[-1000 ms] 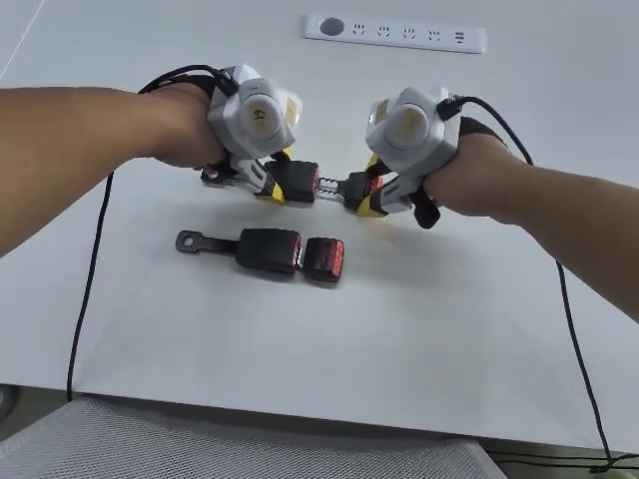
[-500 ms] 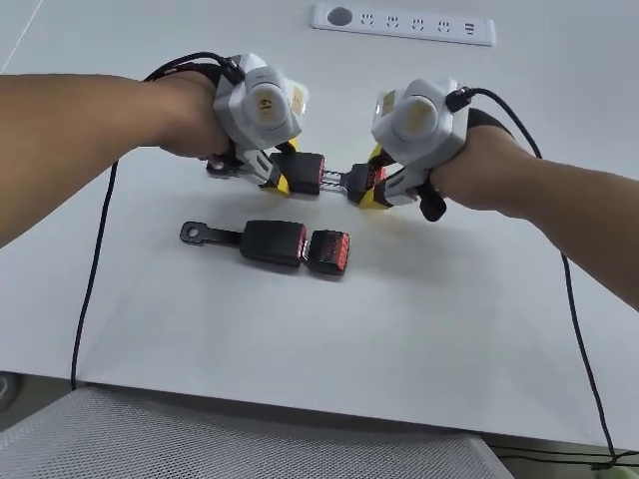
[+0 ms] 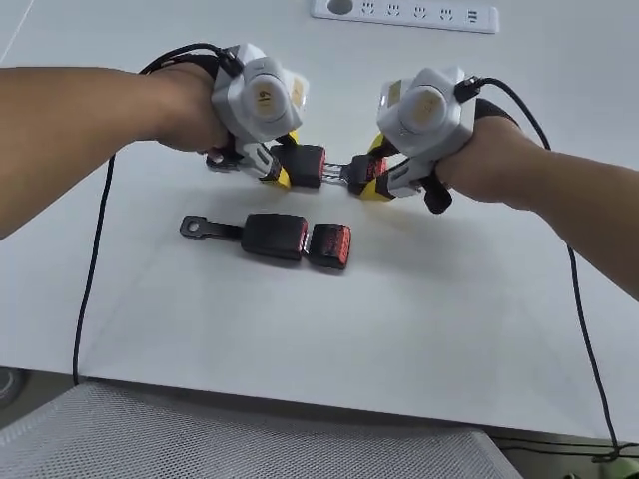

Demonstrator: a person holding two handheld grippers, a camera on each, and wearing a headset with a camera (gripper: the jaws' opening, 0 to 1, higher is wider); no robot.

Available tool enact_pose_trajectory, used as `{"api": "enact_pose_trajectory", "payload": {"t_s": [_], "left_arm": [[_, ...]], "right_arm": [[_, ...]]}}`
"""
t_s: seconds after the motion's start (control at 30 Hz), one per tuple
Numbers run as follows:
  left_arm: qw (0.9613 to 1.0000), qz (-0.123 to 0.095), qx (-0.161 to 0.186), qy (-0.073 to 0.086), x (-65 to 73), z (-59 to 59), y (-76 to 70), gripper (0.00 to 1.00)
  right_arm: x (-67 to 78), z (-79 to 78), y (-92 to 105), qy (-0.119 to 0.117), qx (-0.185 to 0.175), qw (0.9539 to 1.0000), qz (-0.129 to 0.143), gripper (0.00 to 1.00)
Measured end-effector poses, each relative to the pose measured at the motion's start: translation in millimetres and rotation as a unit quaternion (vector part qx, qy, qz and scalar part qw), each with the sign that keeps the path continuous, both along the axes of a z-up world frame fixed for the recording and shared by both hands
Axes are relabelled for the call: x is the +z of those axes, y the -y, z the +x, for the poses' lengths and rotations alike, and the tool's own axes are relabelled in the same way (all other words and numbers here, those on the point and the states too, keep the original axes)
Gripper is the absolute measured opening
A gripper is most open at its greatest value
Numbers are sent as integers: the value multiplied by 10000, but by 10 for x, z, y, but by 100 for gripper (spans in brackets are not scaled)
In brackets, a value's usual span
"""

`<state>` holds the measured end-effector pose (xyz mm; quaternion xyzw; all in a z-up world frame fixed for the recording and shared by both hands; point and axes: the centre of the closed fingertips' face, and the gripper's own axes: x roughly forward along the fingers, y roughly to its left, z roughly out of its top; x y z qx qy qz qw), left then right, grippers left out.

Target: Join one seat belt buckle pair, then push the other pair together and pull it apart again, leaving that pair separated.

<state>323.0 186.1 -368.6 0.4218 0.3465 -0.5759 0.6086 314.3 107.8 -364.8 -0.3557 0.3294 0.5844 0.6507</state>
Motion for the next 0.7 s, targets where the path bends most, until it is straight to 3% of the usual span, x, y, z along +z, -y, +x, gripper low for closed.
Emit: {"api": "enact_pose_trajectory", "payload": {"t_s": [0.7], "left_arm": [[9999,-135,-41,-13,-4,5,-2,32]], "right_arm": [[-39,26,-159,-39,10,10000,57,31]]}}
